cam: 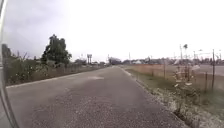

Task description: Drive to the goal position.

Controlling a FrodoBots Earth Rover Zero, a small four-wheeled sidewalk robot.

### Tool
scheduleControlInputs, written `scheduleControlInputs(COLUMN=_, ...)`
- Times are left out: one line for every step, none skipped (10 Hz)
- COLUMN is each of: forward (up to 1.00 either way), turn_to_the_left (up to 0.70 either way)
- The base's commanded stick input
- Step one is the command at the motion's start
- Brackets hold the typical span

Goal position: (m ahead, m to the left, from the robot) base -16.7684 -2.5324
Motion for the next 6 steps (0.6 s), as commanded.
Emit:
scheduleControlInputs(forward=0.08, turn_to_the_left=0.00)
scheduleControlInputs(forward=0.08, turn_to_the_left=0.00)
scheduleControlInputs(forward=0.08, turn_to_the_left=0.00)
scheduleControlInputs(forward=0.08, turn_to_the_left=0.00)
scheduleControlInputs(forward=0.08, turn_to_the_left=0.00)
scheduleControlInputs(forward=0.09, turn_to_the_left=0.00)
